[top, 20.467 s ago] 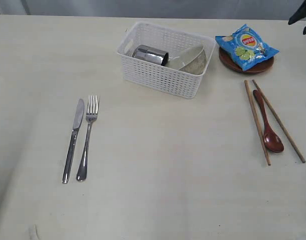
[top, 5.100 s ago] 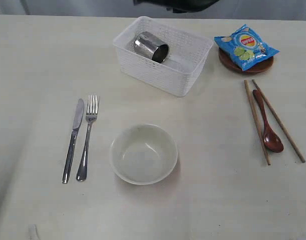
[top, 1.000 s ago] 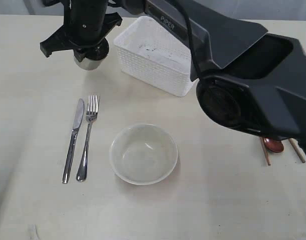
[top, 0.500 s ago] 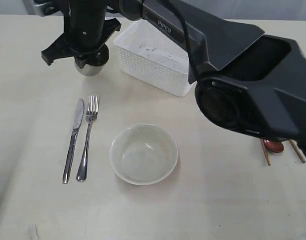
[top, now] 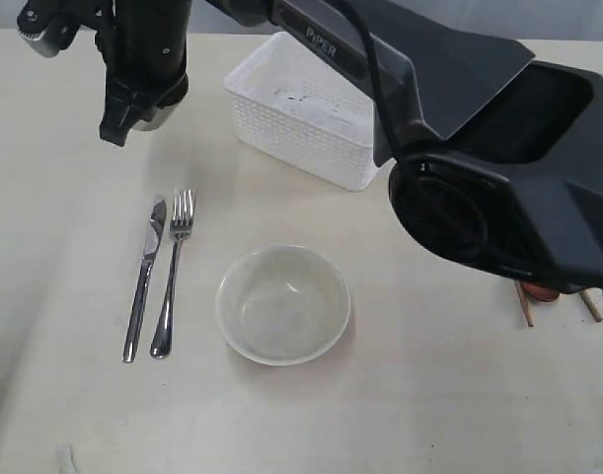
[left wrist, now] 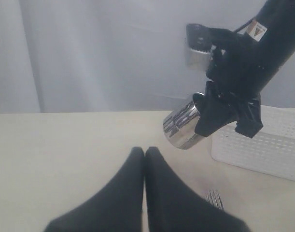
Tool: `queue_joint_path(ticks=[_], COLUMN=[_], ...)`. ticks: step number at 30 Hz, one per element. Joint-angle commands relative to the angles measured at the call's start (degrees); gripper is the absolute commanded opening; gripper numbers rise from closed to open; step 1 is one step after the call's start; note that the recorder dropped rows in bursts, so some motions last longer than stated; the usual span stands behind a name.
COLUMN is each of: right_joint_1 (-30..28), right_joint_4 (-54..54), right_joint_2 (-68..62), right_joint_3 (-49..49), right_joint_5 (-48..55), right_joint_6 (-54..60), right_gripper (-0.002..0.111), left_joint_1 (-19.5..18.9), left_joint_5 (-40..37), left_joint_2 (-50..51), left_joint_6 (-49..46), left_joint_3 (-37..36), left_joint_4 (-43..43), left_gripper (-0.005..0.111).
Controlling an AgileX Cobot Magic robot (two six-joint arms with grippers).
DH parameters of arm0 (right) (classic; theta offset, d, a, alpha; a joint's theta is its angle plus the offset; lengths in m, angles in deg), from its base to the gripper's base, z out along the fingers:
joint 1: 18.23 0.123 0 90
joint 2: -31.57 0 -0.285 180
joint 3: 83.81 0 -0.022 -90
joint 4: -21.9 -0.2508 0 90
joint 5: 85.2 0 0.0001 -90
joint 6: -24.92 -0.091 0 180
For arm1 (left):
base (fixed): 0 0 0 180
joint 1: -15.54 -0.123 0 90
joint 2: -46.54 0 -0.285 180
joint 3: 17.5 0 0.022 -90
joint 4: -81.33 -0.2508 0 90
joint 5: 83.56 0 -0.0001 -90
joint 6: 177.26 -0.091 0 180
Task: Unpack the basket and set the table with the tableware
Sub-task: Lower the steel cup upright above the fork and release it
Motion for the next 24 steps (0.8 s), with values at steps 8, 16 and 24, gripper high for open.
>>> queue_joint_path(ticks=[8, 16, 24], right_joint_1=[1.5, 4.7, 5.0], right_joint_4=[16.6, 17.3, 16.9], right_joint_2=[0.7, 0.7, 0.5], right_joint_3=[12.8, 10.7, 10.7], right_joint_5=[-0.3, -0.3, -0.3], right_joint_6=[5.5, 12.7, 12.8], right_gripper=[-0.001, -0.001, -0.001], left_joint_1=[0.1, 0.1, 0.1], left_joint_5=[0.4, 0.4, 0.4], left_joint_2=[-0.2, -0.2, -0.2], left_joint_6=[-0.1, -0.1, -0.1], left_joint_3=[-0.2, -0.2, -0.2], left_joint_4=[-0.1, -0.1, -0.1], left_gripper=[0.000, 0.000, 0.000])
